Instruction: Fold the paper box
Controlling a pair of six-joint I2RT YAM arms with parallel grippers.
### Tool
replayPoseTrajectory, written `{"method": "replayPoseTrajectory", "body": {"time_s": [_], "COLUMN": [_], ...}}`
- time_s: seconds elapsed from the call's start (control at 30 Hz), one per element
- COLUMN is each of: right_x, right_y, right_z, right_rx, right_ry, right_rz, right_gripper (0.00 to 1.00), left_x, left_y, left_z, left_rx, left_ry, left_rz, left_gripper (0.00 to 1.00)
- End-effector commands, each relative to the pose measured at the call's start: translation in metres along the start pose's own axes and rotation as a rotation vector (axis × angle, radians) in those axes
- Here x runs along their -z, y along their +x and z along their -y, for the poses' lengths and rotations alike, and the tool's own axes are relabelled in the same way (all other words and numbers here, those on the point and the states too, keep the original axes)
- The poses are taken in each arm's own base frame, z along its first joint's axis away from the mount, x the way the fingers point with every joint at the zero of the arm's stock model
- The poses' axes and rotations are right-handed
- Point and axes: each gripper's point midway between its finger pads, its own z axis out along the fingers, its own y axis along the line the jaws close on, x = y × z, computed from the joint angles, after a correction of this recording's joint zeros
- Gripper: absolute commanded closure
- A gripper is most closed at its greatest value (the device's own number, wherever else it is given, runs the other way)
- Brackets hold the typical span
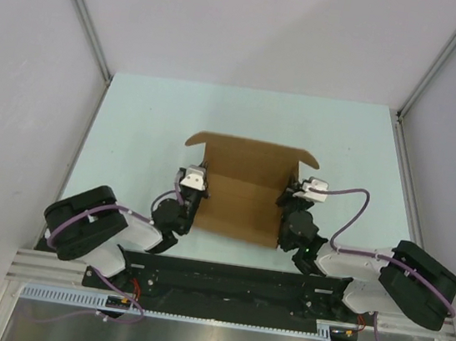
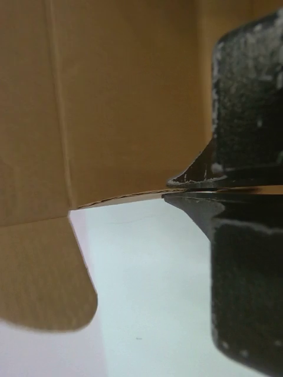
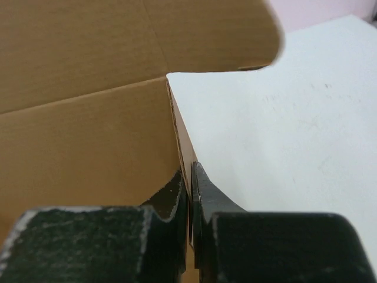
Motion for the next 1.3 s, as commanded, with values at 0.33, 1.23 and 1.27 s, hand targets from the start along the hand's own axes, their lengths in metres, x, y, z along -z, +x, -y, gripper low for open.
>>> {"method": "replayPoseTrajectory", "body": {"time_s": [0.33, 1.23, 1.27], "right_x": [0.052, 0.117, 0.121], "right_y": [0.082, -0.074, -0.082], "right_z": [0.007, -0.033, -0.037], "right_rx": [0.173, 0.127, 0.122], "right_ry": [-0.137, -0.326, -0.338], "right_rz": [-0.29, -0.093, -0.082], "right_gripper": [0.89, 0.0, 0.0], "left_x": [0.042, 0.046, 0.046], "left_y": [0.015, 0.045, 0.046], "left_z": [0.018, 0.009, 0.009], "left_rx": [0.151, 0.083, 0.082], "left_ry": [0.105, -0.021, -0.025], "left_rz": [-0.006, -0.088, -0.091], "left_gripper": [1.0, 1.0, 1.0]}}
